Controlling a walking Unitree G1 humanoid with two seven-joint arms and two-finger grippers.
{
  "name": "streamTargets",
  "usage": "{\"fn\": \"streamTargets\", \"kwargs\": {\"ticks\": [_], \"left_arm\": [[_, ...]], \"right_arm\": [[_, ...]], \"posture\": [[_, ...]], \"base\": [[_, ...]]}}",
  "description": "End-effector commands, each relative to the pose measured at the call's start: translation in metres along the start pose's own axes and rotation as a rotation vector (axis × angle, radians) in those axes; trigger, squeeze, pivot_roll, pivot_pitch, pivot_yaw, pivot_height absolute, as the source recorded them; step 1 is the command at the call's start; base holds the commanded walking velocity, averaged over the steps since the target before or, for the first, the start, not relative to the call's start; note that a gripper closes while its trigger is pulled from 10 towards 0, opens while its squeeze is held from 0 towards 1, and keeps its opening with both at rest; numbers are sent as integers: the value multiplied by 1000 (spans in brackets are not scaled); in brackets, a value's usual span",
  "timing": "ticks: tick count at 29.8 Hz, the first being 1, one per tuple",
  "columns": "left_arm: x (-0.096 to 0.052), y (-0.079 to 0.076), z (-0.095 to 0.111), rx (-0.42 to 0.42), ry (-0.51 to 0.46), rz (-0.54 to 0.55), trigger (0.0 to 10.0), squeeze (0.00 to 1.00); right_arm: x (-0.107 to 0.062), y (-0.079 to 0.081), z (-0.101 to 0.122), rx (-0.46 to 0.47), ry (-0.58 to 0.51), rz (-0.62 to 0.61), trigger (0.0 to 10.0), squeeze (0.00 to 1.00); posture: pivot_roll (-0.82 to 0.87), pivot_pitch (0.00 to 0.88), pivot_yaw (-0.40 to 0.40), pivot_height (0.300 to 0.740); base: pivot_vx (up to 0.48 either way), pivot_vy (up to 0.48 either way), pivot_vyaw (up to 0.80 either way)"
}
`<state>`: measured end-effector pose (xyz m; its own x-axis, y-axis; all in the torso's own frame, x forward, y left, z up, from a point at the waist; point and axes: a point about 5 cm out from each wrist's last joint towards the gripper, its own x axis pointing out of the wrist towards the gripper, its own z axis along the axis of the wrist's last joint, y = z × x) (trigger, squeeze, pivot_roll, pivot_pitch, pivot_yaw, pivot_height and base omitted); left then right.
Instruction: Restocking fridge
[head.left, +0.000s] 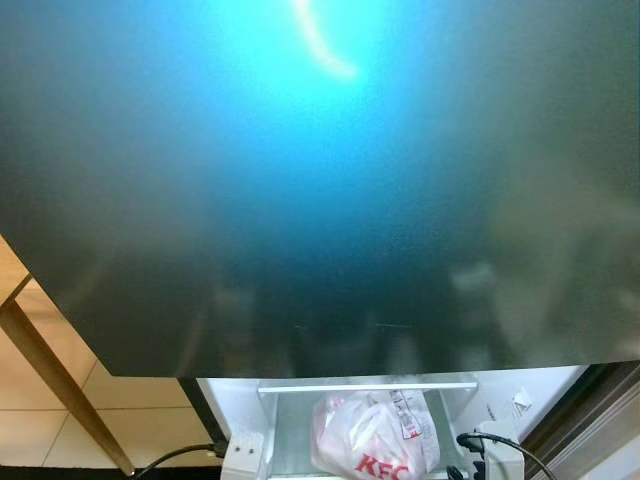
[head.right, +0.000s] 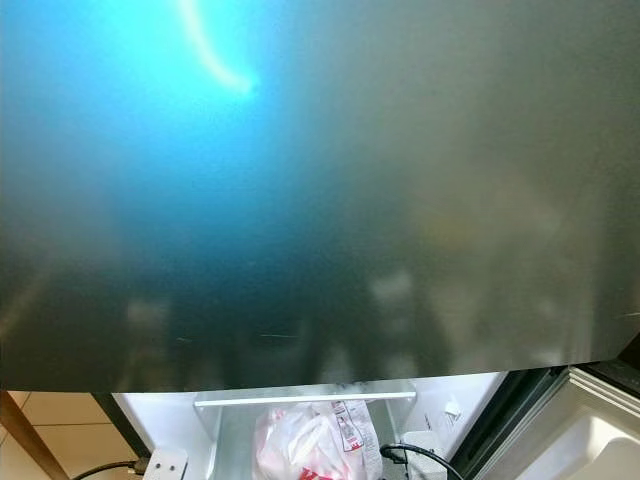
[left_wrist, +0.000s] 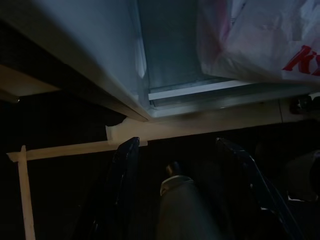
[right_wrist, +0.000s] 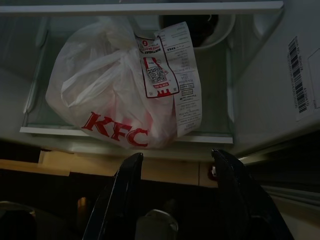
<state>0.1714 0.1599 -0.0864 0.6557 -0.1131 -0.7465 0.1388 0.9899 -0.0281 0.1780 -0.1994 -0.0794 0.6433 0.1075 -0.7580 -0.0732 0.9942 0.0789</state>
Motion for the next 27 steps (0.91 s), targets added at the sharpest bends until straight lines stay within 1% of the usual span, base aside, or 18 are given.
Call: {"fn": "streamTargets", "kwargs": {"ticks": [1,4,5,8,11,12,13,14,20,27], "left_arm": [[-1,-4,-4,8,19,-8,10000,0],[-1,-2,-5,11,21,-12,10000,0],[-1,0,-4,11,21,-11,10000,0],[-1,2,-4,11,21,-11,10000,0],[-3,32,6,12,10,11,10000,0],[-4,38,9,11,6,15,10000,0],[-4,38,9,11,6,15,10000,0],[-4,41,10,11,3,17,10000,0],[-5,46,13,10,-7,16,10000,0],[-4,39,13,4,-16,1,10000,0]], "right_arm": [[1,3,0,14,-3,-2,10000,0],[1,5,0,18,-6,-1,10000,0],[1,5,0,19,-7,-1,10000,0],[2,6,0,19,-7,-1,10000,0],[2,7,-1,28,-1,-5,10000,0],[2,7,-1,30,0,-5,10000,0],[2,7,-1,30,0,-5,10000,0],[2,7,-2,30,1,-5,10000,0],[1,5,-1,31,0,-10,10000,0],[2,3,3,26,-8,-11,10000,0]], "posture": [[-43,6,32,740],[-45,11,36,740],[-46,12,38,740],[-46,12,39,740],[-51,7,41,740],[-51,7,41,740],[-51,7,41,740],[-53,6,41,740],[-55,5,39,740],[-59,10,35,740]], "base": [[0,0,0],[0,0,0],[-251,0,0],[-251,0,0],[-296,0,0],[-300,0,0],[-300,0,0],[-296,0,0],[-297,0,0],[-296,0,0]]}}
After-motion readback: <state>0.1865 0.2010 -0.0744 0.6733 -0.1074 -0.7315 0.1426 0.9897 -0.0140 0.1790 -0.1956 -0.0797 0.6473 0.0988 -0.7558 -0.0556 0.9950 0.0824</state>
